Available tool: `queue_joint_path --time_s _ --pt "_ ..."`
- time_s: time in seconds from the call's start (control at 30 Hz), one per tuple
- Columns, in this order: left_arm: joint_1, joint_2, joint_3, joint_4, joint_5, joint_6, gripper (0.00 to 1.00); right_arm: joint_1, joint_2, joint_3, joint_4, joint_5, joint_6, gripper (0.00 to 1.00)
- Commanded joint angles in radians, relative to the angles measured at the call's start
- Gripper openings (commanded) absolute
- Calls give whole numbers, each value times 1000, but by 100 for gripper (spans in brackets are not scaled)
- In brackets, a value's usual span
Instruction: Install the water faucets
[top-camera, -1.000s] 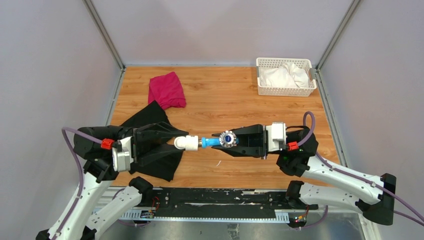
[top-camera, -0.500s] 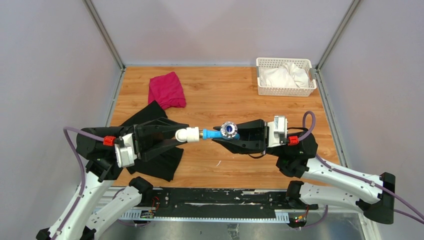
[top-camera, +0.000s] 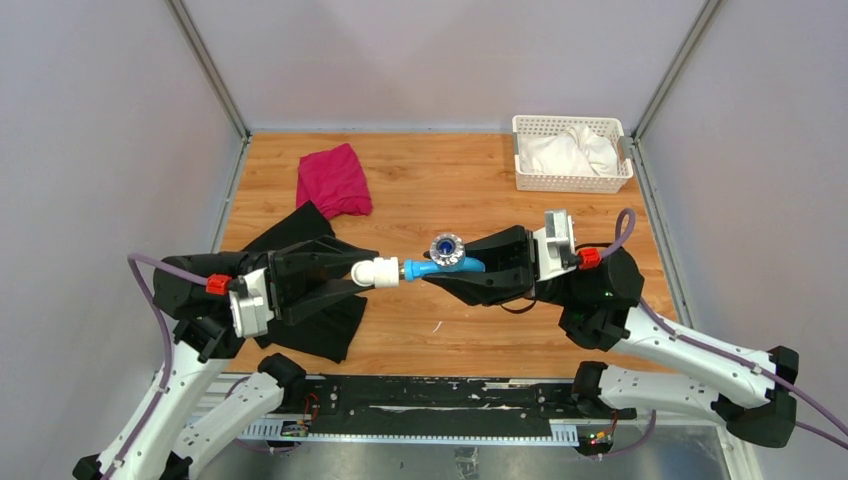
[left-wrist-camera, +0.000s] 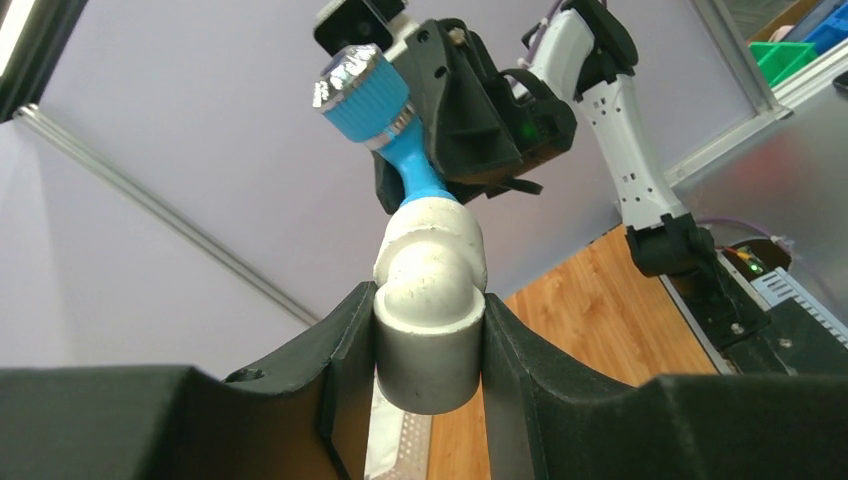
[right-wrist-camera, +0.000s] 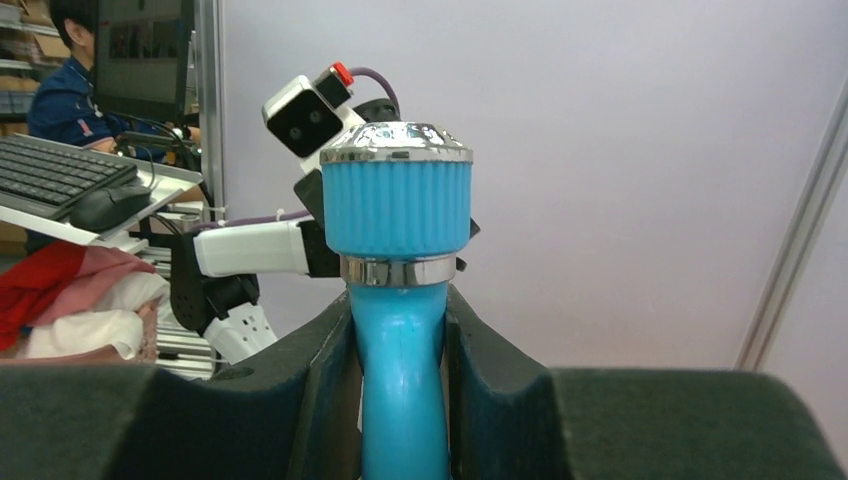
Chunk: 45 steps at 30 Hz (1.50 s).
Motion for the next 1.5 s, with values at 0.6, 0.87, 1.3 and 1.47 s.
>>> queue_joint_path --time_s 0.6,0.87,1.3,1.47 --pt "-11 66 -115 -184 -613 -135 0 -37 -93 -100 -512 643 115 0" --pt "-14 448 68 -725 -1063 -504 0 -307 -182 -160 -896 746 245 0" --pt "-30 1036 221 -926 -1177 -712 0 -423 -183 -179 -918 693 252 0" --pt "-34 1111 247 -922 -1229 -711 0 -425 -176 -183 -918 685 252 0"
